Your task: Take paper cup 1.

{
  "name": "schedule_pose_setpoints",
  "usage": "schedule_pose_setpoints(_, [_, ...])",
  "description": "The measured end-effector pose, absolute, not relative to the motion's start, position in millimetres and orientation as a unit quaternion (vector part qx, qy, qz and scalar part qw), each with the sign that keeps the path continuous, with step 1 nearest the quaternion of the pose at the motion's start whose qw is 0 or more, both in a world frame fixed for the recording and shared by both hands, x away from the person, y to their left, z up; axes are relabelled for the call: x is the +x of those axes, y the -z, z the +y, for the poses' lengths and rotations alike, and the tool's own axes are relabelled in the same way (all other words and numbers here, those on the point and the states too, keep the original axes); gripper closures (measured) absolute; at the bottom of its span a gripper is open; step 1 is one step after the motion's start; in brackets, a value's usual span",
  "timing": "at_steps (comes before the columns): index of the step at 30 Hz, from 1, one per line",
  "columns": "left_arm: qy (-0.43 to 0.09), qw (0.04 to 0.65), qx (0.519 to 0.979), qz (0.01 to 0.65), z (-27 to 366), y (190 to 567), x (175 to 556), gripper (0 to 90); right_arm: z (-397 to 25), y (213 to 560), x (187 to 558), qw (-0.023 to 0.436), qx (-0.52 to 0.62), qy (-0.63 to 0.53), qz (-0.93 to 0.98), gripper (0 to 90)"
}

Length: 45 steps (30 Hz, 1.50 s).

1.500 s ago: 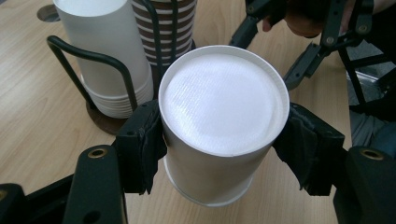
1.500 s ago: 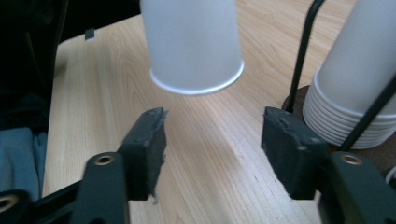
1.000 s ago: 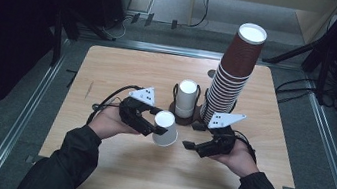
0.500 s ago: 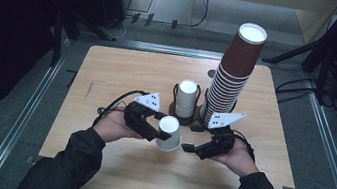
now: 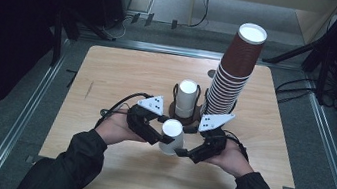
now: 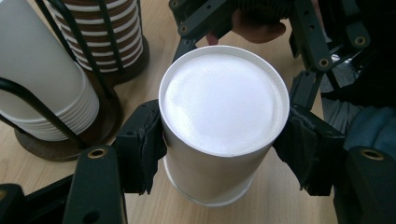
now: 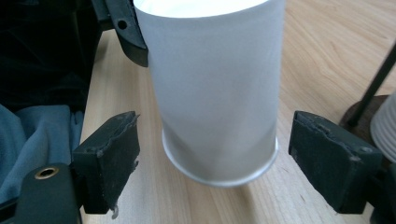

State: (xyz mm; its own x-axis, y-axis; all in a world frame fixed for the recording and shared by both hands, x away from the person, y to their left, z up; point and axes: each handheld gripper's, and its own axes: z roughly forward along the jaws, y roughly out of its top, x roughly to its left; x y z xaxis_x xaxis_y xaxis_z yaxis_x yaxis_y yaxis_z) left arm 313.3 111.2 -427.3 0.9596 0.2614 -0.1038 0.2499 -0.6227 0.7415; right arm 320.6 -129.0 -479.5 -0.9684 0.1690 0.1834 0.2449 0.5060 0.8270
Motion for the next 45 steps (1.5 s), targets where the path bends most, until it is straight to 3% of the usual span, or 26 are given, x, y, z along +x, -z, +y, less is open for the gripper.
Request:
schedule_pose_setpoints(21, [-0.001,0.407,0.905,0.122,99.7,428.2,306.9,34.5,-112.9,483.0,321.2,0.042,-0.114,0.478,-0.870,16.6])
schedule_pose_setpoints(25, [-0.003,0.406,0.906,0.121,99.8,428.0,306.9,34.5,-113.7,482.5,319.9,0.045,-0.105,0.479,-0.871,23.1])
schedule_pose_setpoints(39, [0.002,0.401,0.906,0.138,101.1,430.0,310.5,34.3,-114.7,482.7,319.3,0.025,-0.095,0.476,-0.874,28.3])
schedule_pose_setpoints(42, [0.004,0.412,0.899,0.149,102.7,429.5,311.7,28.5,-116.3,482.4,320.3,0.021,-0.098,0.478,-0.873,28.6])
schedule_pose_setpoints(45, [-0.001,0.420,0.893,0.161,104.2,428.1,312.2,17.3,-119.3,481.6,322.0,0.022,-0.108,0.482,-0.869,28.7])
